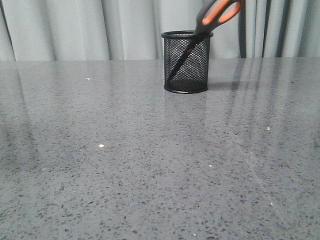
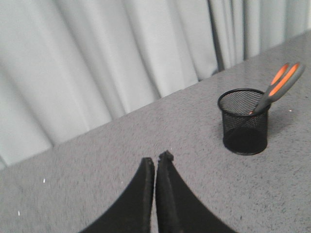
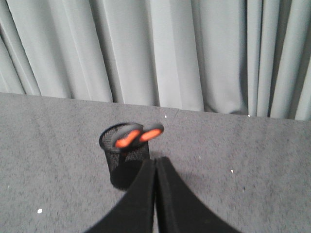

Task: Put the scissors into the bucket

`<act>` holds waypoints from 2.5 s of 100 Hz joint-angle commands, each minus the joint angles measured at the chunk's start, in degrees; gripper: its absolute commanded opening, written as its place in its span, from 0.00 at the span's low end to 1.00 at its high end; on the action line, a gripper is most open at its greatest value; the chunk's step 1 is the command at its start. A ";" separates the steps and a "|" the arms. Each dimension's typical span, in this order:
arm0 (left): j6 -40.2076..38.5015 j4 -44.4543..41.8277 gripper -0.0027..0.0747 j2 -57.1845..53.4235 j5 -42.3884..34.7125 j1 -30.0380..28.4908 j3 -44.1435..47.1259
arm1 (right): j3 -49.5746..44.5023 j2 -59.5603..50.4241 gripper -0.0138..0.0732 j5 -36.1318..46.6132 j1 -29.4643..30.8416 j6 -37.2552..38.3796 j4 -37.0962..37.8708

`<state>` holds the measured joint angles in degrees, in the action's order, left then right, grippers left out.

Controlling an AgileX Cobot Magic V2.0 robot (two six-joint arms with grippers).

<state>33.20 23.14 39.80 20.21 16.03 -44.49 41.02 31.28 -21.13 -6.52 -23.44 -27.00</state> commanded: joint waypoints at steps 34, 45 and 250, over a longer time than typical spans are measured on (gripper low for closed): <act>-0.69 8.09 0.01 -26.58 -22.06 -0.15 28.81 | -20.12 -23.61 0.11 7.70 0.45 -0.09 -0.93; -0.69 8.09 0.01 -27.55 -22.32 -0.15 29.48 | -21.16 -23.70 0.11 7.04 0.45 -0.09 -0.93; -35.27 -20.19 0.01 -41.52 -17.94 -15.43 46.80 | -21.37 -23.70 0.11 6.26 0.45 -0.09 -1.05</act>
<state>-1.57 2.35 -0.16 6.66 0.76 0.00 18.31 6.84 -18.67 -6.52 -23.40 -27.20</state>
